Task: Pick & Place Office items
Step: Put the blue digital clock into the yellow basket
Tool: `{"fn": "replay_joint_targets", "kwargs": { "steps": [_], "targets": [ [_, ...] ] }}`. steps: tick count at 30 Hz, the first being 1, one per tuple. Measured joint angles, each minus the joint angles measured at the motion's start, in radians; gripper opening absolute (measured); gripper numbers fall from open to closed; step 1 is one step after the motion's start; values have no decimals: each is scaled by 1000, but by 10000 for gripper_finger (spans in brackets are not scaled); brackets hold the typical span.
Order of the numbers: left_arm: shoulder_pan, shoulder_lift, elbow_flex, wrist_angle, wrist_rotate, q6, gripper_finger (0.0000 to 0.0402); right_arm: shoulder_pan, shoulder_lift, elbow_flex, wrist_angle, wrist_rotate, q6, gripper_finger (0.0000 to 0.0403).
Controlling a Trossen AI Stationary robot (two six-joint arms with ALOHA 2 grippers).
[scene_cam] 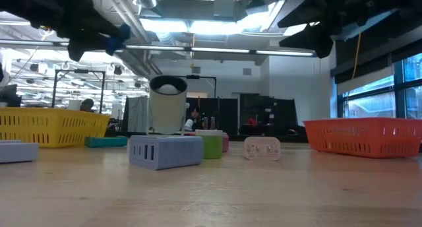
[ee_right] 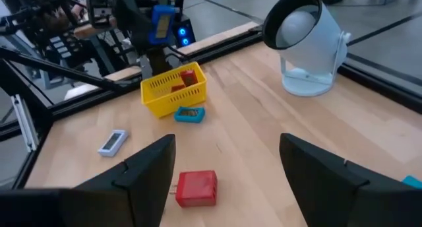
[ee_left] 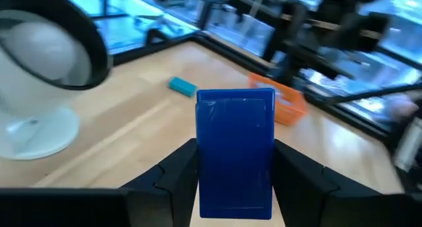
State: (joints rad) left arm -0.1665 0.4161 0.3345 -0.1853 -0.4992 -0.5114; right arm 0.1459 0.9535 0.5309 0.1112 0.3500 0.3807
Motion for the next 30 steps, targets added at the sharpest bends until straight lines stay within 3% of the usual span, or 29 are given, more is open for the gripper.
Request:
{"fn": "replay_joint_targets", "kwargs": {
  "steps": [7,11,17,21,30],
  "targets": [
    [-31,-131,-1,-146,93,61,161,-16,-8,0,17,-4,-23,271],
    [-30,-167,-1,-288,92,-8,161,-56,-8,0,17,-4,3,271],
    [-30,-186,-1,-376,145,-52,161,-119,-8,0,22,-29,5,271],
    [-30,-188,-1,-463,146,-161,161,-147,-8,0,22,-30,4,271],
    [-30,-126,-1,-495,130,-512,161,-165,-8,0,20,-79,-7,271]
  ]
}}
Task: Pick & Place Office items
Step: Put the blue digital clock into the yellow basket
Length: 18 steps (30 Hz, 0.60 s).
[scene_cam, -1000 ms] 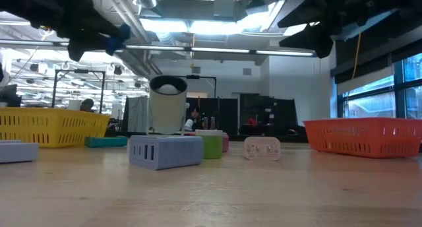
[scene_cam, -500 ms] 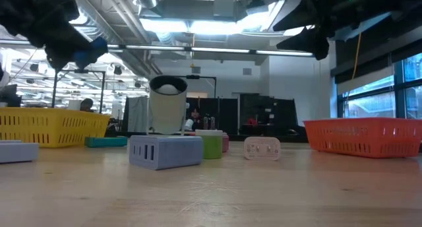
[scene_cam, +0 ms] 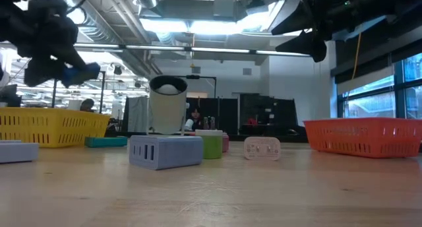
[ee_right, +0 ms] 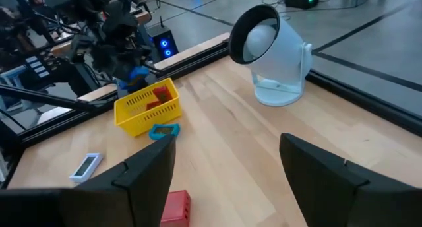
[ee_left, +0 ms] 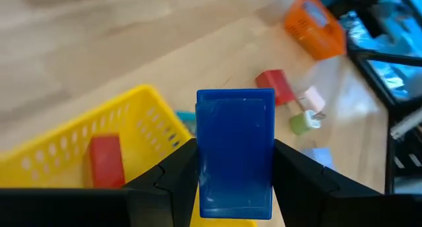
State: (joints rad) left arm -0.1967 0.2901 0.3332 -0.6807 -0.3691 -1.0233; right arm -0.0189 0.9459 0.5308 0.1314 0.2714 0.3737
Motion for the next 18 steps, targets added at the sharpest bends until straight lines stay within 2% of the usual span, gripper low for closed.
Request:
{"fn": "replay_joint_targets", "kwargs": {
  "steps": [7,18],
  "targets": [
    [0,130,0,-86,69,-185,161,0,0,0,-11,-3,-15,271],
    [2,315,0,-101,172,-329,162,0,0,0,-13,-37,-44,271]
  ]
}}
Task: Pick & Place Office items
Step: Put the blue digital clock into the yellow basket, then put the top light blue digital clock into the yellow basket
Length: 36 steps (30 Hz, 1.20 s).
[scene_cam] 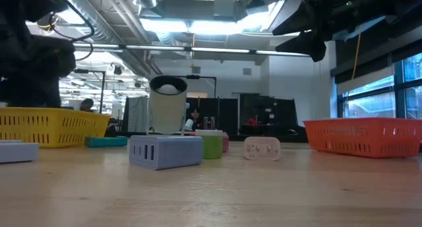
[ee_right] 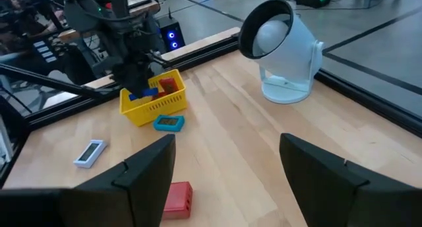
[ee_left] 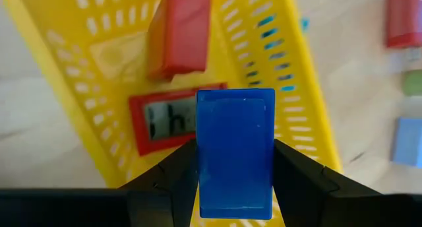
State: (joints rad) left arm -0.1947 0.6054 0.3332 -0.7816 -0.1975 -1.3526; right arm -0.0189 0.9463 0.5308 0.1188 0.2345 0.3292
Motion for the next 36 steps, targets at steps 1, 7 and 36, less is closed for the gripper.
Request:
{"fn": "replay_joint_targets", "kwargs": {
  "steps": [1,7,36],
  "targets": [
    [2,15,0,0,9,-8,162,0,0,0,0,0,0,271],
    [28,77,0,14,26,-24,181,1,0,0,0,-11,-9,271],
    [-16,-82,112,540,-557,943,215,11,-65,0,6,56,52,271]
  ]
}}
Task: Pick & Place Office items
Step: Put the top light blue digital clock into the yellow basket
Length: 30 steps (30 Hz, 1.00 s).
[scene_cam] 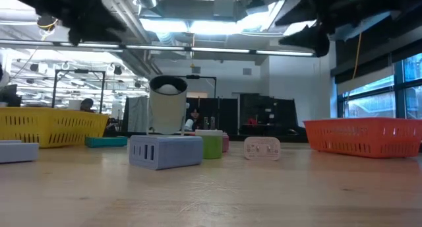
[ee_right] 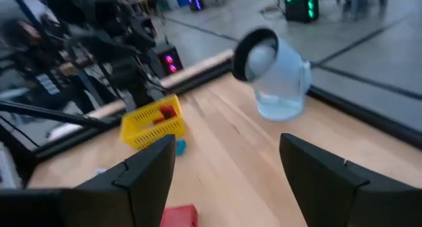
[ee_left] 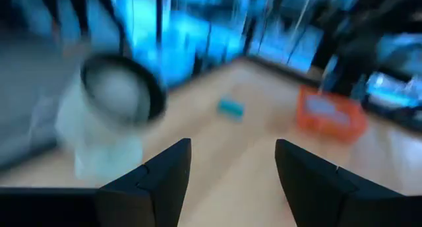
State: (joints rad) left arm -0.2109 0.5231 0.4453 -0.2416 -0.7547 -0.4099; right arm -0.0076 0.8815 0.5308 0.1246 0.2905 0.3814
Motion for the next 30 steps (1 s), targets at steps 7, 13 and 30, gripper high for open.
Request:
{"fn": "replay_joint_targets", "kwargs": {
  "steps": [7,13,30],
  "targets": [
    [11,-95,-277,645,147,310,205,9,-153,1,-37,-3,-48,271],
    [162,-110,-307,762,421,289,207,8,-216,0,-120,115,-57,271],
    [517,12,-175,447,765,107,209,-178,82,309,-561,232,91,271]
  ]
}}
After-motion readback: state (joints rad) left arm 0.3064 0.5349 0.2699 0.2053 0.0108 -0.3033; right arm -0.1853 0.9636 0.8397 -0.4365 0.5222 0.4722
